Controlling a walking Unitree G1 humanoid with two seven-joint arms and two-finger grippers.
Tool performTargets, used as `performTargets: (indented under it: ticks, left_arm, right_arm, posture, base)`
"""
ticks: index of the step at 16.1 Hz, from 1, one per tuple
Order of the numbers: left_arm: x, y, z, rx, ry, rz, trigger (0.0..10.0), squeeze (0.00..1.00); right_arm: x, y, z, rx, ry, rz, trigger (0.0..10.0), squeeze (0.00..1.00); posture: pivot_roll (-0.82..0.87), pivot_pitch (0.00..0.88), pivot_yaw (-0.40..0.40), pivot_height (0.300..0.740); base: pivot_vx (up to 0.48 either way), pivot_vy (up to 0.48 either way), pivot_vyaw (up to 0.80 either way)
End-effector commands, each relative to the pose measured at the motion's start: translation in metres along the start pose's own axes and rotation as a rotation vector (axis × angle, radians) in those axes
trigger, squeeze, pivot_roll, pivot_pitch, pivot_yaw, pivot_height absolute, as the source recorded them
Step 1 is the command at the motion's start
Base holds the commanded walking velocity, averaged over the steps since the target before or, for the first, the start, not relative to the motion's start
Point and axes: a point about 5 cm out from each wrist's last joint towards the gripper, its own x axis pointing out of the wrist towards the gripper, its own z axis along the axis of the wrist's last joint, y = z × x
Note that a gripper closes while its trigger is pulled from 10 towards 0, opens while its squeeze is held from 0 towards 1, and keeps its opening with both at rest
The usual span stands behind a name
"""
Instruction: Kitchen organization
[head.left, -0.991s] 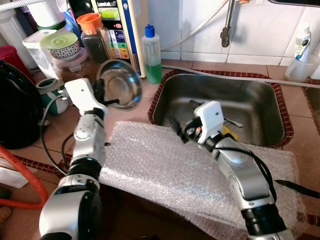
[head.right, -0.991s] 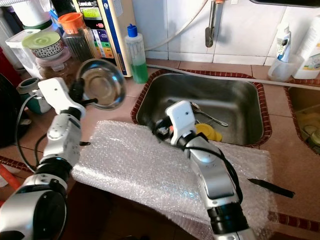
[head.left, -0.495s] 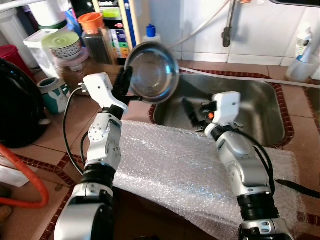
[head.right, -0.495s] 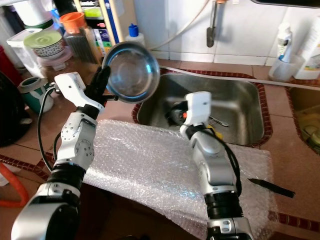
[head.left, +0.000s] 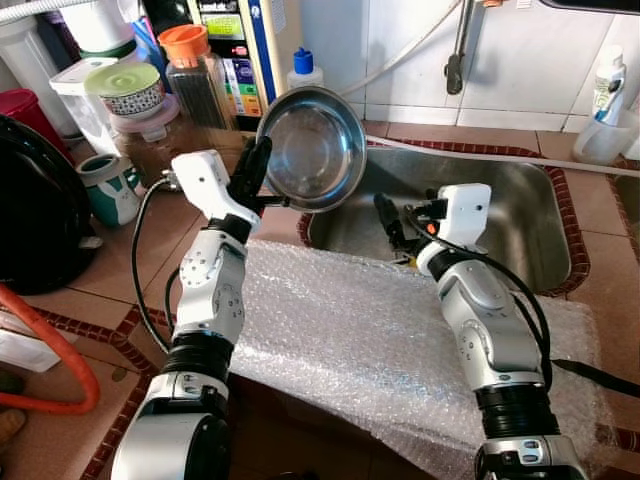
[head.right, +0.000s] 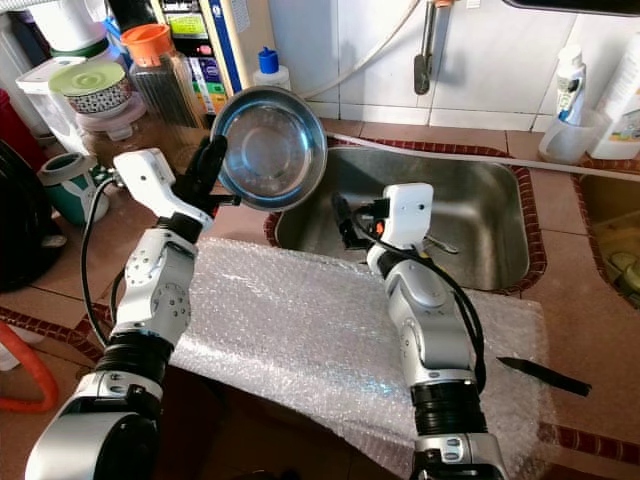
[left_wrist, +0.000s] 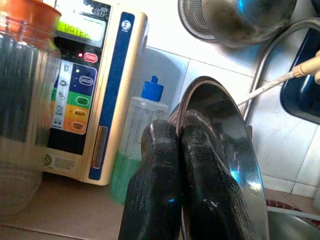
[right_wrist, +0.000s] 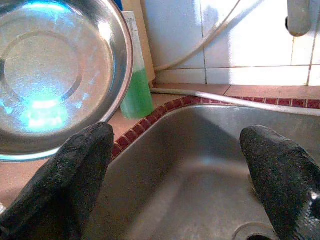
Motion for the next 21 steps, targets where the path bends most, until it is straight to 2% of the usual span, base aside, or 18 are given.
performTargets:
  ticks: [1,8,10,11,13,16,18,21]
  left_arm:
    - [0.001,0.002,0.007,0.016,-0.021,-0.003,0.0,0.0]
    - [0.001,0.002,0.007,0.016,-0.021,-0.003,0.0,0.0]
    - [-0.011,-0.034,-0.009,-0.083,0.058,-0.164,0.0,0.0]
    - [-0.012,-0.037,-0.011,-0.091,0.067,-0.177,0.0,0.0]
    - [-0.012,-0.037,-0.012,-0.09,0.07,-0.177,0.0,0.0]
    - [-0.014,-0.04,-0.009,-0.102,0.079,-0.18,0.0,0.0]
    - [-0.014,-0.043,-0.005,-0.116,0.07,-0.193,0.0,0.0]
    - [-0.013,-0.046,-0.003,-0.179,0.063,-0.209,0.0,0.0]
  right_arm:
    - [0.003,0.003,0.001,0.01,-0.005,0.008,10.0,0.0]
    - [0.003,0.003,0.001,0.01,-0.005,0.008,10.0,0.0]
    - [0.015,-0.011,0.011,0.152,-0.085,-0.084,10.0,0.0]
    - [0.016,-0.013,0.013,0.154,-0.107,-0.097,10.0,0.0]
    - [0.014,-0.014,0.016,0.1,-0.13,-0.104,10.0,0.0]
    - [0.015,-0.014,0.012,0.121,-0.122,-0.102,10.0,0.0]
    - [0.016,-0.014,0.009,0.142,-0.113,-0.102,10.0,0.0]
    - [0.02,-0.013,-0.005,0.237,-0.056,-0.086,10.0,0.0]
  posture:
    - [0.02,0.049,0.124,0.74]
    - [0.02,0.049,0.124,0.74]
    - [0.02,0.047,0.129,0.74]
    - [0.02,0.048,0.13,0.74]
    - [0.02,0.047,0.13,0.74]
    - [0.02,0.05,0.131,0.74]
    - [0.02,0.053,0.133,0.74]
    - [0.02,0.055,0.134,0.74]
  base:
    - [0.0,0.0,0.0]
    - [0.0,0.0,0.0]
    - [0.0,0.0,0.0]
    - [0.0,0.0,0.0]
    - [0.0,0.0,0.0]
    - [0.0,0.0,0.0]
    - [0.0,0.0,0.0]
    - [0.0,0.0,0.0]
